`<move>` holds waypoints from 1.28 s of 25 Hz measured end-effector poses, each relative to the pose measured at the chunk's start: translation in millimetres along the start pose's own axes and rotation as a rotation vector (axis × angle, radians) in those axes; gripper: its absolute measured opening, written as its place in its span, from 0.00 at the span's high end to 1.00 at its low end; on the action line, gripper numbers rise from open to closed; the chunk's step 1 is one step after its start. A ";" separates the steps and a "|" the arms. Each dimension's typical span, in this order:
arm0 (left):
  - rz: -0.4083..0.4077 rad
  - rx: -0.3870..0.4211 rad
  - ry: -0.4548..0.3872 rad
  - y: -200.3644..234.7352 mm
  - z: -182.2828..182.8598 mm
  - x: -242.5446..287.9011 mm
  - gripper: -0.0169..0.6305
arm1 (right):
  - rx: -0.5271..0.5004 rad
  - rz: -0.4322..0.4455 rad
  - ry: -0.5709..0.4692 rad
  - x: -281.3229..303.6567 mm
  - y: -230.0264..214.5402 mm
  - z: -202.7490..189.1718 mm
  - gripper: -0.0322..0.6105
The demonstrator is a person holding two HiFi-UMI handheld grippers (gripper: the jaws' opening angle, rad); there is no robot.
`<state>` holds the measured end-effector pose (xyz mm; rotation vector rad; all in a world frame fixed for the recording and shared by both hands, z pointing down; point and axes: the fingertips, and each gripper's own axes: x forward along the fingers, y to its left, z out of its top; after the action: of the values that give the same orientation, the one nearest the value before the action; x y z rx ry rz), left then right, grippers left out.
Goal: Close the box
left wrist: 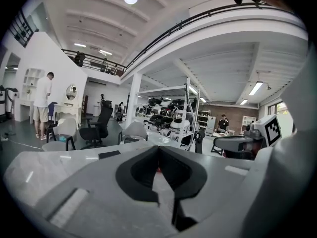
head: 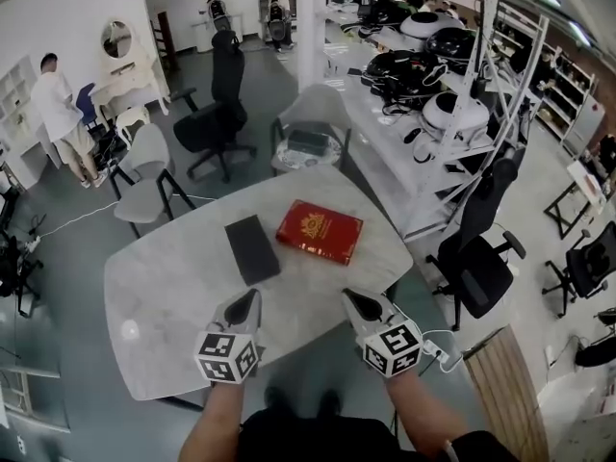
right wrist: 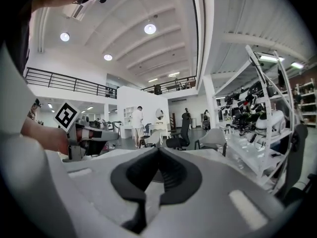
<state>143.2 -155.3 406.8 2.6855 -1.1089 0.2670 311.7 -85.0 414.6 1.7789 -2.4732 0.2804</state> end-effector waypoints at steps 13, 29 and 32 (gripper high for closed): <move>-0.040 0.083 -0.023 29.3 33.3 4.8 0.96 | -0.087 -0.095 -0.080 16.6 -2.9 43.2 0.95; -0.026 0.072 -0.027 47.6 28.7 2.0 0.96 | -0.067 -0.065 -0.063 41.6 11.8 39.7 0.95; -0.022 0.088 -0.020 45.6 26.1 3.1 0.96 | -0.057 -0.061 -0.062 40.3 9.0 38.4 0.95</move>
<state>115.1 -195.9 388.8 2.7815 -1.0970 0.2929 291.8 -127.2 383.1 1.8630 -2.4365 0.1518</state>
